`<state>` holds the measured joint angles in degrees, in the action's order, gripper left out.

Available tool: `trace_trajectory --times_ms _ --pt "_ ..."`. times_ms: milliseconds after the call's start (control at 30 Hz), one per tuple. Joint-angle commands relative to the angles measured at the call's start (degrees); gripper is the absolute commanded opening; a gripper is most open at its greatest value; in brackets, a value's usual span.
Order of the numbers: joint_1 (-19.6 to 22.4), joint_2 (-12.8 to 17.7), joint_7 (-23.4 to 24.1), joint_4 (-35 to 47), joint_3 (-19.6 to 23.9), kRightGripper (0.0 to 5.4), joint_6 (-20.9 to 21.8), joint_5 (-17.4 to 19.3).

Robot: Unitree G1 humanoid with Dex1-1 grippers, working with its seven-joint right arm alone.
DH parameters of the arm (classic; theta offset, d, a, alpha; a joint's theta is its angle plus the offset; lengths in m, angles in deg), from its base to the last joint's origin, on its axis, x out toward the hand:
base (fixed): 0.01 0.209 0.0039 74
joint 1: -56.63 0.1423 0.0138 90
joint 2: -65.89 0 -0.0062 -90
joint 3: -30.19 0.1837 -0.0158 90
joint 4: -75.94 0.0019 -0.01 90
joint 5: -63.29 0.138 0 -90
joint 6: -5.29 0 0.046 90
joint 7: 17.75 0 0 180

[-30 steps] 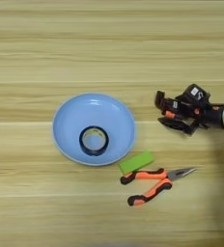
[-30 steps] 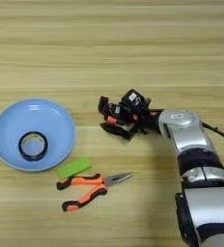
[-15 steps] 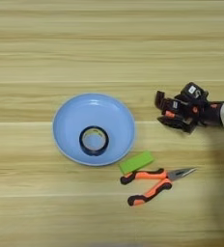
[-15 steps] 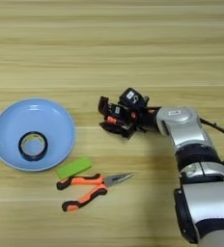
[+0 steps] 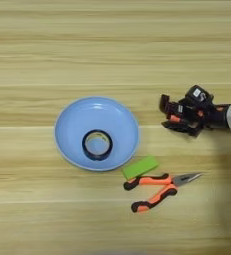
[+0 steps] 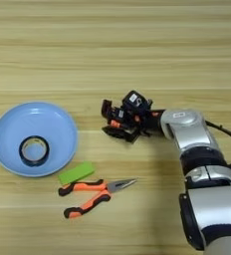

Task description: Move the objects on the table

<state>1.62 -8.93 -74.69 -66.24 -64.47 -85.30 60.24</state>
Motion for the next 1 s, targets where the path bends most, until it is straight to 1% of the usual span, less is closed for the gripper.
trace_trajectory --times_ms 33,167,267,333,500,833,1000 --pt "2.8 2.4 0.2 2.2 -0.2 4.84 -0.9 -0.8" --pt "2.6 2.7 -0.2 2.7 -0.3 4.45 -1.5 -0.7" --pt "2.5 3.0 -0.5 3.1 -0.3 4.3 -1.9 -0.6" --pt "2.4 3.2 -0.6 3.2 -0.2 4.05 -2.1 -0.6" --pt "2.1 3.5 -1.1 3.9 -0.2 3.84 -2.4 -0.5" --pt "1.8 3.5 -1.3 5.3 0.2 3.8 -2.5 -0.2" --pt "1.8 2.8 -0.8 7.3 0.8 3.79 -2.4 0.7"
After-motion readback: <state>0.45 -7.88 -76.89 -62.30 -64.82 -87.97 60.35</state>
